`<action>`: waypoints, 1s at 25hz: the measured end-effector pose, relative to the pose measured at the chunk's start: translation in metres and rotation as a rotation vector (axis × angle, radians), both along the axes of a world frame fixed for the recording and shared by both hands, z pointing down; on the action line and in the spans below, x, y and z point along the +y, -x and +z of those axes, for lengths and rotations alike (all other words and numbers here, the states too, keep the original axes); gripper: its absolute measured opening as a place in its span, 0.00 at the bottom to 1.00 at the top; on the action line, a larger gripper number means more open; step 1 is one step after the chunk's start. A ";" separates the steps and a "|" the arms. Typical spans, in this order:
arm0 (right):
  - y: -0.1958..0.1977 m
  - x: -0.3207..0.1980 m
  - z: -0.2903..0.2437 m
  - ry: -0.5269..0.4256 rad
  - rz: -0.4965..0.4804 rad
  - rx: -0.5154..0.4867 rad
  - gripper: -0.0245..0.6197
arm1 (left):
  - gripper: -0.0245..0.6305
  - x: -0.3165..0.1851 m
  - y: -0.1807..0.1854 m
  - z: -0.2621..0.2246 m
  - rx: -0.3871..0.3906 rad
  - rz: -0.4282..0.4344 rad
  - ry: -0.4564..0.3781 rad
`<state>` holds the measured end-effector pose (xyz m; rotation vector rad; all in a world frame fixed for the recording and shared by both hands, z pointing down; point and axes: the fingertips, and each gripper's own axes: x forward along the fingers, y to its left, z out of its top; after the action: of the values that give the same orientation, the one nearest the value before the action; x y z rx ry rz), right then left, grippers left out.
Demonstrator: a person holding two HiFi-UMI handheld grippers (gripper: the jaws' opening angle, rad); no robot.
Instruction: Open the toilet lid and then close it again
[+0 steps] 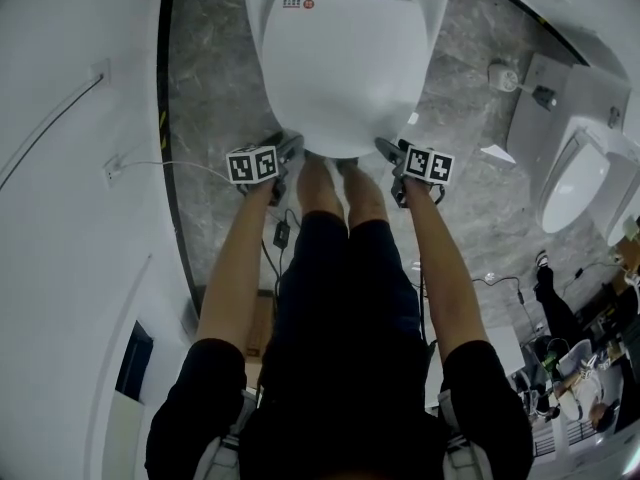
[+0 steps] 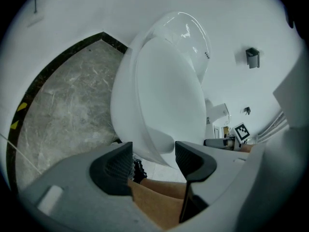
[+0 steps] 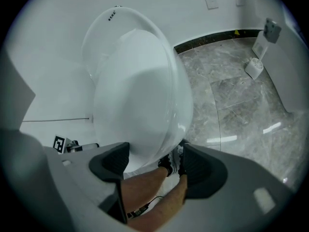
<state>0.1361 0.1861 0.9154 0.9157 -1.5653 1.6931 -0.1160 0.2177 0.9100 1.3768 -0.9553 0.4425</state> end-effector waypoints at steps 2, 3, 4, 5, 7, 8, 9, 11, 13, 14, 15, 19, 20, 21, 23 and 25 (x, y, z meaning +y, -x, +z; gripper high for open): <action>0.000 0.000 -0.004 0.011 -0.006 0.015 0.57 | 0.48 -0.002 0.006 -0.006 -0.026 -0.008 -0.009; 0.000 0.000 -0.006 0.014 -0.012 0.021 0.57 | 0.48 -0.004 0.006 -0.010 -0.024 -0.016 -0.012; 0.001 -0.001 -0.010 0.014 -0.019 0.025 0.57 | 0.48 -0.007 0.007 -0.016 -0.021 -0.022 -0.016; 0.002 -0.003 -0.014 0.011 -0.026 0.027 0.57 | 0.48 -0.009 0.007 -0.022 -0.022 -0.022 -0.020; 0.006 -0.006 -0.026 -0.006 -0.047 0.036 0.57 | 0.48 -0.009 0.010 -0.035 -0.029 -0.013 -0.023; 0.008 -0.007 -0.033 -0.017 -0.062 0.045 0.57 | 0.48 -0.009 0.010 -0.043 -0.026 -0.007 -0.024; 0.010 -0.008 -0.040 -0.029 -0.080 0.055 0.57 | 0.48 -0.009 0.010 -0.052 -0.023 -0.001 -0.028; 0.016 -0.013 -0.056 -0.049 -0.111 0.058 0.57 | 0.47 -0.010 0.012 -0.072 -0.030 0.024 -0.044; 0.025 -0.021 -0.077 -0.069 -0.126 0.047 0.57 | 0.46 -0.012 0.016 -0.094 -0.043 0.062 -0.064; 0.030 -0.026 -0.088 -0.082 -0.135 0.039 0.57 | 0.44 -0.014 0.017 -0.106 -0.052 0.085 -0.077; 0.034 -0.030 -0.101 -0.095 -0.152 0.030 0.56 | 0.40 -0.017 0.018 -0.120 -0.061 0.107 -0.094; 0.051 -0.045 -0.153 -0.154 -0.297 -0.016 0.42 | 0.16 -0.030 0.012 -0.178 -0.062 0.162 -0.181; 0.054 -0.051 -0.166 -0.177 -0.335 -0.025 0.33 | 0.12 -0.035 0.009 -0.191 -0.051 0.163 -0.203; 0.057 -0.056 -0.179 -0.200 -0.369 -0.034 0.24 | 0.10 -0.039 0.007 -0.202 -0.041 0.163 -0.222; 0.063 -0.062 -0.203 -0.236 -0.439 -0.054 0.13 | 0.07 -0.042 0.001 -0.224 -0.017 0.166 -0.249; 0.068 -0.062 -0.227 -0.263 -0.518 -0.075 0.04 | 0.06 -0.040 -0.008 -0.242 0.012 0.185 -0.256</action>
<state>0.0683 0.1241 0.6889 0.5044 -1.9060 1.1869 -0.1078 0.1779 0.6683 1.7068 -0.9007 0.4616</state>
